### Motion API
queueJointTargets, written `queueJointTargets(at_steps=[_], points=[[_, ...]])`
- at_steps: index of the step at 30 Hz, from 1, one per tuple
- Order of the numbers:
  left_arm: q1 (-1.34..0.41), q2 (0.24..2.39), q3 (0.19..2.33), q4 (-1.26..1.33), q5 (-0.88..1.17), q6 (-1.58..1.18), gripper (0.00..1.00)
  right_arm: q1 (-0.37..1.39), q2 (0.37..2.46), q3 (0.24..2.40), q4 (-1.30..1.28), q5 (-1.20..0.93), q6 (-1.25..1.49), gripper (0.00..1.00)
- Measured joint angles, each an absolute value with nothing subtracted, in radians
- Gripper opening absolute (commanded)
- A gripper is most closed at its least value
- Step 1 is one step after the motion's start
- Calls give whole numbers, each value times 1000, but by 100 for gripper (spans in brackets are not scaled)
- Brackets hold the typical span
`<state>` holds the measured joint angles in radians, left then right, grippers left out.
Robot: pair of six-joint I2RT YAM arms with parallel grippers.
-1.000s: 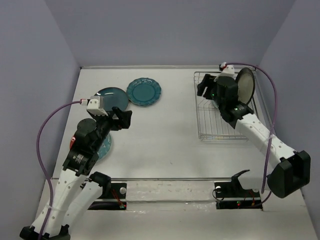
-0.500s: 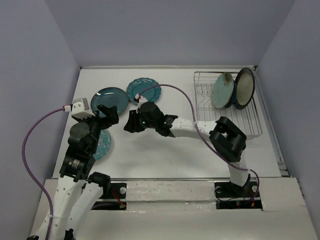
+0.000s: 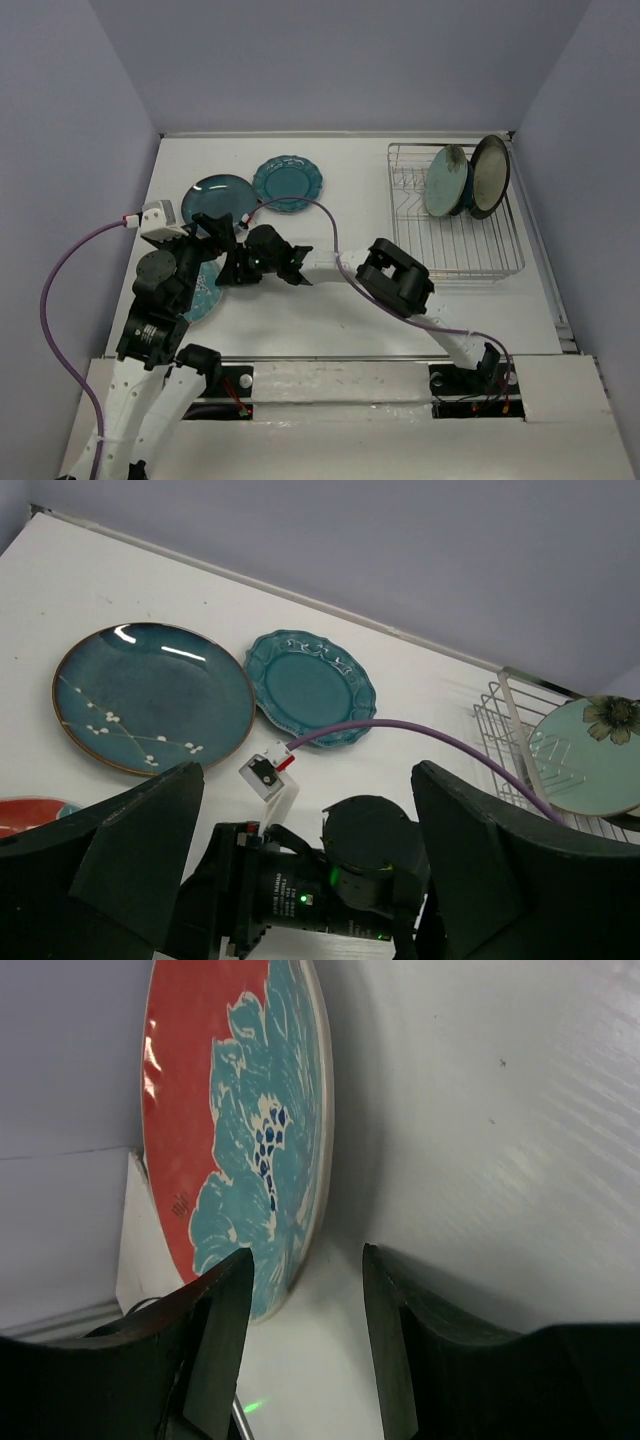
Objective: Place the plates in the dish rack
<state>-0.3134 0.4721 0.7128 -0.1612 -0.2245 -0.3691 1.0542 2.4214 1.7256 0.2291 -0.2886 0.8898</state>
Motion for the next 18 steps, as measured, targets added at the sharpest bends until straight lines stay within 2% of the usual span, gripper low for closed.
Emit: queueJointTargets(at_steps=[13, 16, 18], points=[[-327, 464, 713, -162, -212, -369, 95, 1063, 2552, 1858, 308, -367, 1060, 44], [-330, 460, 713, -161, -212, -369, 95, 1062, 2566, 1864, 327, -371, 1096, 31], [-332, 460, 713, -161, -211, -369, 95, 1061, 2574, 1863, 332, -371, 1119, 17]])
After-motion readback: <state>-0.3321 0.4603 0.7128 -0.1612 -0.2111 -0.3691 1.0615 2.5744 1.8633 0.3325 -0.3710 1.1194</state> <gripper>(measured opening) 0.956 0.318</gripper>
